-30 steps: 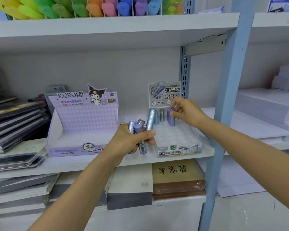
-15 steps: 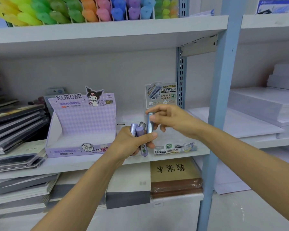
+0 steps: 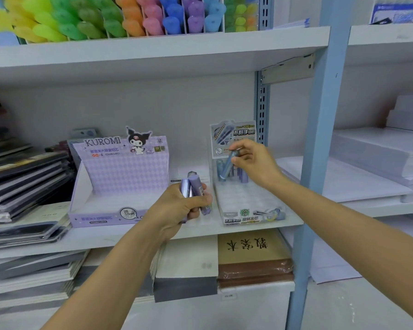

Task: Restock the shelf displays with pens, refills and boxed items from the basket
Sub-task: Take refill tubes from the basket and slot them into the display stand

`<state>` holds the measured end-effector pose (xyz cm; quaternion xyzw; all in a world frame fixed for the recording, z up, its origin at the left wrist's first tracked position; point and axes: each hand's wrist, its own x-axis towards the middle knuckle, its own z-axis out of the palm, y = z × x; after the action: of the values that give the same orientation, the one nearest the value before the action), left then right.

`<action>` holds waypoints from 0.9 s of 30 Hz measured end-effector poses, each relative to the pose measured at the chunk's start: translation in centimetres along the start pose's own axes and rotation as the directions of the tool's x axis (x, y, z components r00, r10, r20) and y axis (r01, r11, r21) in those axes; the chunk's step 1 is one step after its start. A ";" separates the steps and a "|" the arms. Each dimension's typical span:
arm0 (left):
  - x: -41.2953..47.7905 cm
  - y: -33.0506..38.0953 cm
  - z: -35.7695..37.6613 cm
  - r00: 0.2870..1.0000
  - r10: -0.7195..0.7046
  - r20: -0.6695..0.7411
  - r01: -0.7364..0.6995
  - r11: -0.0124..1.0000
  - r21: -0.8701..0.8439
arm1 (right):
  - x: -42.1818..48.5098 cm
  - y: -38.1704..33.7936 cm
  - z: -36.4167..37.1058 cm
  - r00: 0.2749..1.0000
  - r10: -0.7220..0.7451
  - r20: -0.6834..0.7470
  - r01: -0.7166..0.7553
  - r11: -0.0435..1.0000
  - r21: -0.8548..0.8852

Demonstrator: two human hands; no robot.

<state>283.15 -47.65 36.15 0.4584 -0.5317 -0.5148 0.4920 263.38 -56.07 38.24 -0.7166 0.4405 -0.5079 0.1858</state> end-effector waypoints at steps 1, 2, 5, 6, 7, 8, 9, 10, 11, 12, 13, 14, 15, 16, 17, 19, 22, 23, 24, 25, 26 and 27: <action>0.0 -0.1 -0.2 1.000 0.008 0.003 -0.008 1.000 0.010 | 0.0 0.3 0.4 1.000 -0.016 0.000 0.016 0.999 -0.041; 0.1 -0.2 -0.4 1.000 0.020 0.006 -0.020 0.999 0.028 | 0.0 0.6 0.8 0.999 -0.031 0.011 0.032 0.997 -0.070; 0.2 -0.7 -1.0 0.998 0.056 0.019 -0.057 0.995 0.079 | 0.1 1.0 1.3 0.995 -0.053 0.084 0.063 0.992 -0.112; 0.2 -0.8 -1.2 0.998 0.063 0.020 -0.064 0.994 0.090 | 0.3 1.1 1.3 0.991 -0.054 0.120 0.069 0.990 -0.124; 0.2 -0.9 -1.3 0.997 0.070 0.016 -0.071 0.993 0.094 | 0.6 1.0 1.1 0.985 -0.051 0.168 0.074 0.988 -0.134; 0.3 -1.0 -1.4 0.997 0.077 0.009 -0.077 0.993 0.089 | 0.9 1.0 0.8 0.975 -0.044 0.220 0.076 0.987 -0.140; 0.3 -1.0 -1.5 0.997 0.083 0.002 -0.083 0.993 0.080 | 1.1 0.9 0.6 0.964 -0.036 0.263 0.075 0.987 -0.142; 0.3 -1.1 -1.6 0.996 0.088 -0.004 -0.087 0.994 0.071 | 1.3 0.9 0.5 0.958 -0.026 0.287 0.070 0.987 -0.145; 0.4 -1.1 -1.6 0.996 0.092 -0.008 -0.091 0.994 0.061 | 1.5 0.9 0.5 0.957 -0.016 0.289 0.064 0.986 -0.157; 0.4 -1.1 -1.6 0.995 0.095 -0.012 -0.094 0.994 0.052 | 1.6 0.9 0.5 0.962 -0.011 0.273 0.060 0.983 -0.173; 0.4 -1.1 -1.6 0.995 0.097 -0.016 -0.096 0.994 0.043 | 1.7 0.9 0.7 0.970 -0.018 0.241 0.065 0.980 -0.189; 0.4 -1.1 -1.6 0.995 0.100 -0.019 -0.099 0.994 0.040 | 1.8 0.9 1.0 0.979 -0.037 0.203 0.079 0.975 -0.206; 0.4 -1.1 -1.6 0.994 0.103 -0.021 -0.102 0.994 0.042 | 1.8 1.0 1.3 0.984 -0.060 0.166 0.098 0.968 -0.229; 0.4 -1.1 -1.7 0.994 0.105 -0.024 -0.104 0.994 0.047 | 1.9 1.1 1.5 0.987 -0.086 0.138 0.121 0.956 -0.266; 0.4 -1.2 -1.7 0.994 0.105 -0.028 -0.104 0.993 0.050 | 1.9 1.2 1.8 0.986 -0.114 0.122 0.148 0.936 -0.318; 0.3 -1.2 -1.8 0.994 0.107 -0.031 -0.106 0.993 0.051 | 1.7 1.6 2.2 0.981 -0.157 0.115 0.191 0.884 -0.426; 0.2 -1.2 -1.9 0.993 0.116 -0.032 -0.113 0.991 0.075 | 1.4 1.7 2.5 0.980 -0.139 0.140 0.191 0.848 -0.494; 0.2 -1.2 -1.8 0.993 0.119 -0.028 -0.117 0.991 0.071 | 1.2 1.4 2.4 0.982 -0.121 0.143 0.176 0.854 -0.489; 0.1 -1.2 -1.8 0.992 0.121 -0.023 -0.119 0.991 0.064 | 1.1 1.0 2.2 0.985 -0.108 0.135 0.158 0.874 -0.459; 0.1 -1.2 -1.7 0.992 0.122 -0.017 -0.121 0.991 0.061 | 0.9 0.6 1.9 0.987 -0.106 0.119 0.145 0.908 -0.393; 0.0 -1.2 -1.6 0.992 0.122 -0.011 -0.121 0.990 0.065 | 0.5 0.1 1.5 0.989 -0.110 0.103 0.135 0.950 -0.281; 0.0 -1.2 -1.4 0.992 0.124 -0.009 -0.123 0.990 0.071 | 0.1 -0.5 1.3 0.989 -0.104 0.101 0.117 0.985 -0.130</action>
<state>284.53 -47.87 34.93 0.4450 -0.5737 -0.4614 0.5099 264.76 -56.09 38.11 -0.7739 0.4242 -0.4524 0.1286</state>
